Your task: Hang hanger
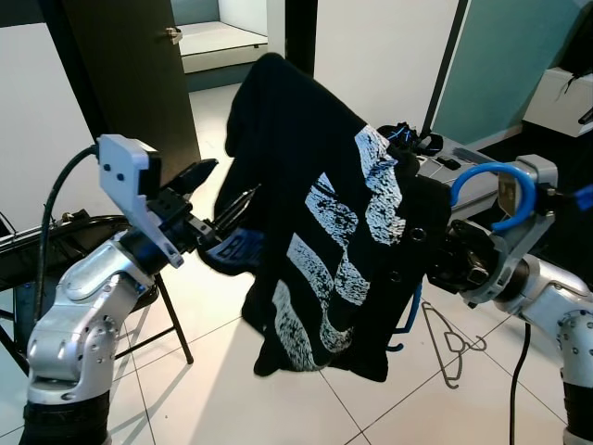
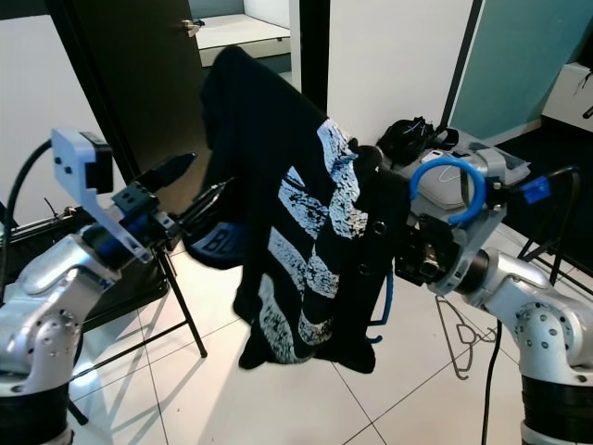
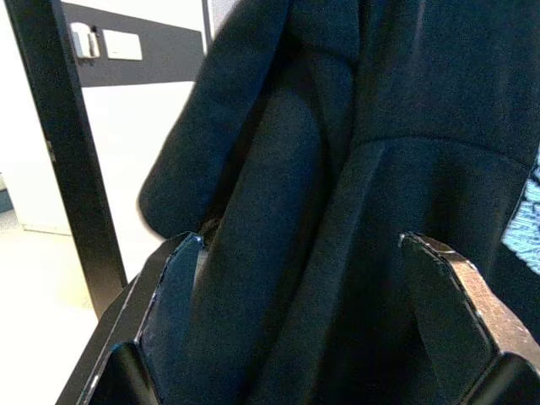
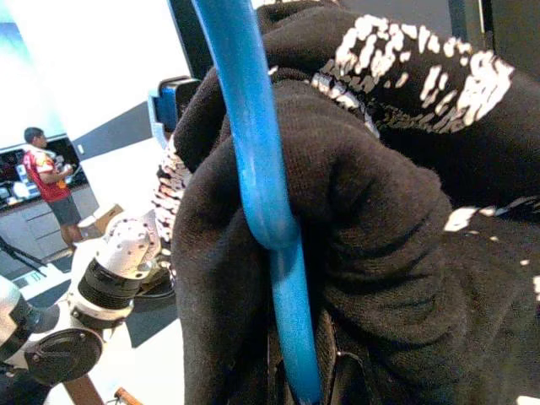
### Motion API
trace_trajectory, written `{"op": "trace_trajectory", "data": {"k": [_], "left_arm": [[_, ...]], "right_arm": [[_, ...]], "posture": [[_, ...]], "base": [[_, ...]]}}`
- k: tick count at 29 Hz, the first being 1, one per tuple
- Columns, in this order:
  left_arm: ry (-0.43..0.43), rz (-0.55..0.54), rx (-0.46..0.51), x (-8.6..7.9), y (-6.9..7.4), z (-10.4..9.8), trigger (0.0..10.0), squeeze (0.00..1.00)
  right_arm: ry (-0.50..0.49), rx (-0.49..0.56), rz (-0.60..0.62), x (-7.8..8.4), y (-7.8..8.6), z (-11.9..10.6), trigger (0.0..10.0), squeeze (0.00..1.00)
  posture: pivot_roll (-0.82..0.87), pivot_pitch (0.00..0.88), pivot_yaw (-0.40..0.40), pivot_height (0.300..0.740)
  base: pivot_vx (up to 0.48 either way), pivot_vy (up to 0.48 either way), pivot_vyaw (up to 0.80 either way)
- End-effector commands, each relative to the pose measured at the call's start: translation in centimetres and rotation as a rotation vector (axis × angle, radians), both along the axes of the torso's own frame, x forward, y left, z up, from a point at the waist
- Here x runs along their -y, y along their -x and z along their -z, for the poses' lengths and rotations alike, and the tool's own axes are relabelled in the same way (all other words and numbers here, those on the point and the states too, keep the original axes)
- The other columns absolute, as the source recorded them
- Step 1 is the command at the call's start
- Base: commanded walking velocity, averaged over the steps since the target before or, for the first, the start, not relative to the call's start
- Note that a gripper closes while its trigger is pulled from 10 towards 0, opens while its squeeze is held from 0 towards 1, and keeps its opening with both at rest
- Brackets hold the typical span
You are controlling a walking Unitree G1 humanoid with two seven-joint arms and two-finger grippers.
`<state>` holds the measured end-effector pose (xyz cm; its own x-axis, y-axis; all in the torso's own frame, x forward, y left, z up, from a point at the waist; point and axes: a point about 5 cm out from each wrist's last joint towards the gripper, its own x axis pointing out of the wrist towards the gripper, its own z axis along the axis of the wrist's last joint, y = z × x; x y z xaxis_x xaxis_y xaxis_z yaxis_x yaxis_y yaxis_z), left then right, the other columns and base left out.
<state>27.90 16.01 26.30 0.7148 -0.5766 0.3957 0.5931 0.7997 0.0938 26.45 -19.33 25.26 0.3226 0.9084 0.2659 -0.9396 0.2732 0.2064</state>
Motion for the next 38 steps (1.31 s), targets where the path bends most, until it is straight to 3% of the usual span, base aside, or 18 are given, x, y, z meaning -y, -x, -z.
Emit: {"op": "trace_trajectory", "data": {"k": [1,9,10,12,13,14,19,28,30,34,36,38], "left_arm": [[-0.032,-0.022,0.0,-0.1,-0.2,0.2,10.0,0.0],[-0.038,-0.017,0.048,0.3,-0.5,-0.4,10.0,0.0],[-0.042,0.004,0.048,0.5,-0.3,-0.3,9.3,0.0],[-0.042,0.004,0.048,0.5,-0.3,-0.3,9.3,0.0],[-0.046,0.02,0.044,0.6,-0.2,-0.2,1.4,0.0],[-0.055,0.058,0.038,1.0,0.1,0.0,0.0,0.0],[-0.061,0.112,0.032,1.6,0.5,0.4,0.0,0.0],[-0.06,0.084,0.036,1.2,0.2,0.5,0.0,0.0],[-0.061,0.052,0.041,0.7,0.0,0.3,0.0,0.0],[-0.061,-0.098,0.074,-2.3,-0.8,-0.7,0.0,0.0],[-0.061,-0.098,0.074,-2.3,-0.8,-0.7,0.0,0.0],[-0.058,-0.182,0.103,-4.5,-0.9,-1.7,0.0,0.0]], "right_arm": [[-0.019,0.048,-0.04,-0.1,0.7,-1.0,10.0,0.0],[-0.027,0.056,-0.078,-0.5,1.4,-1.1,10.0,0.0],[-0.03,0.056,-0.081,-0.6,1.4,-1.1,10.0,0.0],[-0.03,0.056,-0.081,-0.6,1.4,-1.1,10.0,0.0],[-0.033,0.056,-0.083,-0.6,1.4,-1.2,10.0,0.0],[-0.035,0.06,-0.08,-0.6,1.4,-1.3,10.0,0.0],[-0.032,0.067,-0.065,-0.4,1.2,-1.5,10.0,0.0],[-0.024,0.067,-0.027,-0.2,0.9,-1.4,10.0,0.0],[-0.01,0.062,0.007,-0.1,0.6,-1.2,10.0,0.0],[0.035,0.021,0.128,0.4,-0.6,-0.3,10.0,0.0],[0.035,0.021,0.128,0.4,-0.6,-0.3,10.0,0.0],[0.049,-0.006,0.209,0.9,-1.4,0.1,10.0,0.0]], "posture": [[-0.01,0.0,0.007,0.74],[-0.01,0.0,0.012,0.74],[-0.01,0.0,0.012,0.74],[-0.01,0.0,0.012,0.74],[-0.01,0.0,0.012,0.74],[-0.01,0.0,0.012,0.74],[-0.01,0.0,0.008,0.74],[-0.01,0.0,0.009,0.74],[-0.01,0.0,0.009,0.74],[-0.01,0.0,0.008,0.74],[-0.01,0.0,0.008,0.74],[-0.01,0.0,0.008,0.74]], "base": [[0.0,0.0,0.0],[0.0,0.0,0.0],[0.0,0.0,0.0],[0.0,0.0,0.0],[0.0,0.0,0.0],[0.0,0.0,0.0],[0.0,0.0,0.0],[0.0,0.0,0.0],[0.0,0.0,0.0],[0.0,0.0,0.0],[0.0,0.0,0.0],[0.0,0.0,0.0]]}}
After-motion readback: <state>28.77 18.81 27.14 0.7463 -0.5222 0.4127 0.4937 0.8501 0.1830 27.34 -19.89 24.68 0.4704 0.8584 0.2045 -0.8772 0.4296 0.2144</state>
